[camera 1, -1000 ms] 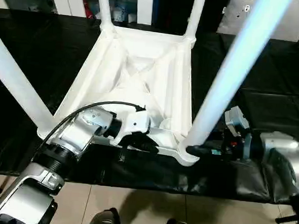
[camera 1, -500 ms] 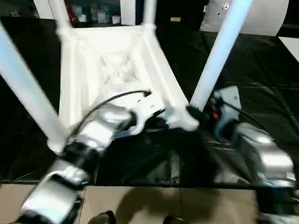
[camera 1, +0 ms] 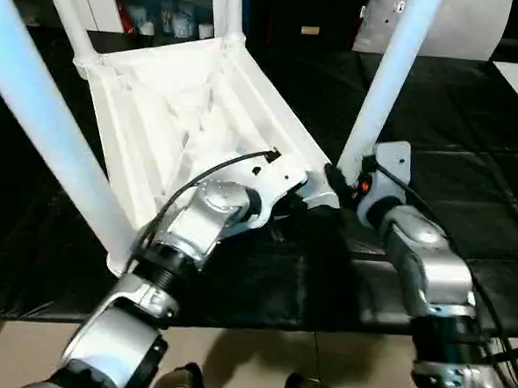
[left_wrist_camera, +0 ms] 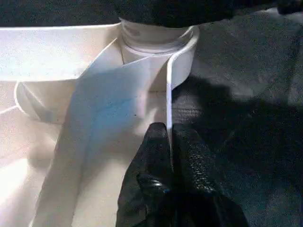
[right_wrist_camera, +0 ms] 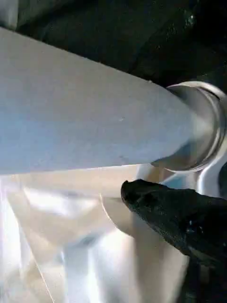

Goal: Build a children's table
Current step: Rotate leg to tighten

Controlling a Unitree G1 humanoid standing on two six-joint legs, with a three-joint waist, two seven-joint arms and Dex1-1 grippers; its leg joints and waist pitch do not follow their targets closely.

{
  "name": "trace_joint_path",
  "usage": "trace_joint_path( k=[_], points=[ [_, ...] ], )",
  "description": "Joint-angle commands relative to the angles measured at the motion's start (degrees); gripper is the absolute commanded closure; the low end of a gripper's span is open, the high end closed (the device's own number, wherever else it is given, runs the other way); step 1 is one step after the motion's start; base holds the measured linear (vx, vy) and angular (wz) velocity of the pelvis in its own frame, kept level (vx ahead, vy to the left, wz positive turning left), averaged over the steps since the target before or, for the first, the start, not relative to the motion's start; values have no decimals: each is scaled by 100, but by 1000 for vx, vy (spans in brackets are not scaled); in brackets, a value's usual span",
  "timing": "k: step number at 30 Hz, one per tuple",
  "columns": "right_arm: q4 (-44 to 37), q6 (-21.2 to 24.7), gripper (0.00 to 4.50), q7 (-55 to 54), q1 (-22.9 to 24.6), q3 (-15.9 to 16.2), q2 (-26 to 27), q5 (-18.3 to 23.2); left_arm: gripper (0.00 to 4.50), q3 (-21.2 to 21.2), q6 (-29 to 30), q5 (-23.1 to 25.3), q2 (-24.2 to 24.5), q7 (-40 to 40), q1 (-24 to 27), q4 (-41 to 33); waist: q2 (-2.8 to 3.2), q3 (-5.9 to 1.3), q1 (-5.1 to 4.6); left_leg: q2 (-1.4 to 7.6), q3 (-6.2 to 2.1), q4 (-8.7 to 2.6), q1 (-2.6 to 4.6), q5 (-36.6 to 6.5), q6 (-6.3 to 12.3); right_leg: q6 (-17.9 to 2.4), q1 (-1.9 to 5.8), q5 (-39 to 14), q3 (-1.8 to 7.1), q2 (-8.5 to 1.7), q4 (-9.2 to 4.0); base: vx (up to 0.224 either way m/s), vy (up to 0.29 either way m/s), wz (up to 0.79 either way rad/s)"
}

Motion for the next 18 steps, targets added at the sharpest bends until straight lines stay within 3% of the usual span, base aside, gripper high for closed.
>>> trace_joint_path(
  k=[1, 6, 8, 12, 14, 15, 18],
  points=[
    [-14, -112, 100, 658, 97, 158, -248, 185, 450, -37, -381, -236, 157, -444, 148, -154, -73, -364, 43, 240, -121, -343, 148, -1420, 385, -996, 250, -1439, 123, -237, -403, 0, 0, 0],
    [31, -68, 56, 1857, 74, 24, -889, 587, 450, -178, -755, -254, 610, -1173, 281, -209, -80, -368, 37, 261, -115, -340, 154, -1410, 421, -1107, 229, -1425, 128, -229, -387, 0, 0, 0],
    [-9, -248, 37, 2706, 135, 262, -1388, 661, 450, -268, -1026, -337, 838, -1665, 332, -224, -66, -378, 63, 276, -108, -324, 168, -1278, 488, -1209, 232, -1167, 131, -239, -353, 0, 0, 0],
    [32, -555, 8, 3386, 200, 529, -1778, 650, 450, -333, -1124, -432, 999, -2101, 393, -343, -81, -390, 102, 278, -94, -290, 156, -1102, 618, -1364, 261, -806, 125, -253, -305, 0, 0, 0],
    [-1, -794, 8, 3940, 262, 655, -1997, 700, 450, -399, -1250, -523, 1135, -2460, 469, -484, -78, -381, 130, 294, -81, -282, 160, -1107, 682, -1437, 258, -798, 126, -259, -301, 0, 0, 0],
    [-19, -854, 8, 4248, 289, 694, -2080, 780, 450, -446, -1357, -520, 1201, -2597, 483, -496, -111, -379, 127, 294, -76, -283, 149, -1095, 695, -1447, 260, -809, 124, -251, -299, 0, 0, 0],
    [35, -792, 8, 4955, 284, 789, -2287, 1018, 450, -577, -1528, -518, 1375, -2969, 509, -518, -79, -372, 172, 326, -83, -292, 165, -1192, 700, -1465, 247, -1040, 118, -258, -300, 0, 0, 0]
  ],
)
